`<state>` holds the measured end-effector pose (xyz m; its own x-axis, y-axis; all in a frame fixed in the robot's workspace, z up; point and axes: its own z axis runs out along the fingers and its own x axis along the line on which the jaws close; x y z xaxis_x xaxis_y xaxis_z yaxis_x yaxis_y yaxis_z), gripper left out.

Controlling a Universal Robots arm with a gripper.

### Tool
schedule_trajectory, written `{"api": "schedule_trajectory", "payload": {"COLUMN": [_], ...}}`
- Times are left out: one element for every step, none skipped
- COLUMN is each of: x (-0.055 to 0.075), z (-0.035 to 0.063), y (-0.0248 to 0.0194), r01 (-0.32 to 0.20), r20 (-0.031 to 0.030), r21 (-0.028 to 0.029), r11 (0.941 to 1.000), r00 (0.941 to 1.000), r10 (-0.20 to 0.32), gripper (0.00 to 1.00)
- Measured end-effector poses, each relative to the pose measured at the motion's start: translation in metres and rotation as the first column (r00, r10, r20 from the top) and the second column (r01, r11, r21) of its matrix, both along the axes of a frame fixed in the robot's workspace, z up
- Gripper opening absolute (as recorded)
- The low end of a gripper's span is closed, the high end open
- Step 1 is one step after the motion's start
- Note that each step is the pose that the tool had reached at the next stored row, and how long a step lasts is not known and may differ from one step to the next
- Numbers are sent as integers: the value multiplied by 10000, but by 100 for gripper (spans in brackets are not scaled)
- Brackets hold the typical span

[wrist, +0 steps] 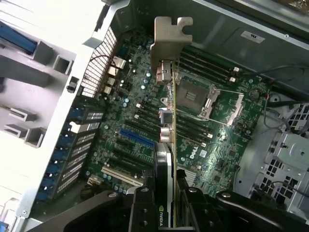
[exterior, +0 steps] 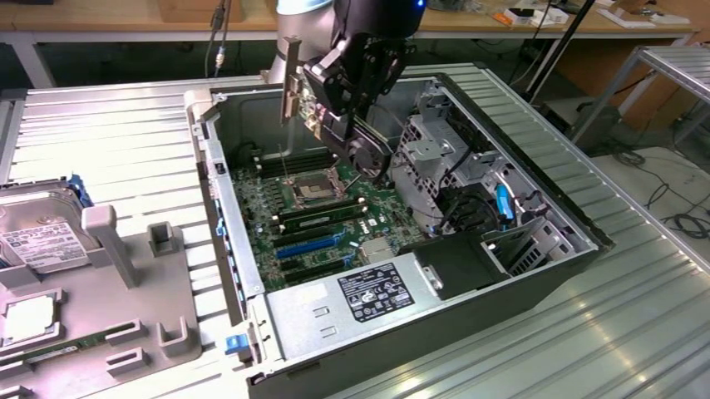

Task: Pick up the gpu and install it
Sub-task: 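Insert the gpu into the slot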

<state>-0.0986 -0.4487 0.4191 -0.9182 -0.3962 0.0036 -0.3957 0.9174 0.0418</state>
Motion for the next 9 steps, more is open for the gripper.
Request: {"api": "schedule_trajectory", "payload": {"x": [2,4,5,8,11,14,17,19,20], "z": [0,0,0,0,0,-1,0,-1,-1], "y": [0,0,0,0,0,0,0,0,0], "r01": [-64,-118,-158,-253,-336,-430,-516,-577,-624], "r20": [0,0,0,0,0,0,0,0,0], "r21": [0,0,-1,0,-1,0,-1,0,0], "r11": [10000,9999,9999,9997,9994,9991,9987,9983,9981], "r00": [10000,9999,9999,9997,9994,9991,9987,9983,9981], "r10": [64,118,158,253,336,430,516,577,624], "gripper": [27,27,27,27,27,27,27,27,27]}}
